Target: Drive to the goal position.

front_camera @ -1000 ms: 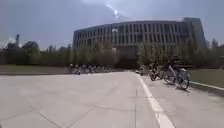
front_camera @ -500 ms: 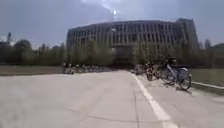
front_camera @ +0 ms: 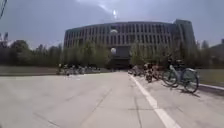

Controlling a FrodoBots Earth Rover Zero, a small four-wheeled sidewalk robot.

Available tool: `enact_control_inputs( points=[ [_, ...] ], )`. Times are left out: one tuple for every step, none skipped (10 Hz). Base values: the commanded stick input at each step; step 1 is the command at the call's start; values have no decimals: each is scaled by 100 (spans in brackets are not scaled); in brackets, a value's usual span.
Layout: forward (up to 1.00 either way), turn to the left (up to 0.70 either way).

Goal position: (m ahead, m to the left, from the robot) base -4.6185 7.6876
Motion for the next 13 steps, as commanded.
enact_control_inputs(
  points=[
    [70,0],
    [70,0],
    [70,0],
    [70,-3],
    [70,0],
    [70,0],
    [70,0],
    [70,0],
    [70,0],
    [70,0],
    [70,0],
    [70,0],
    [70,0]
  ],
)
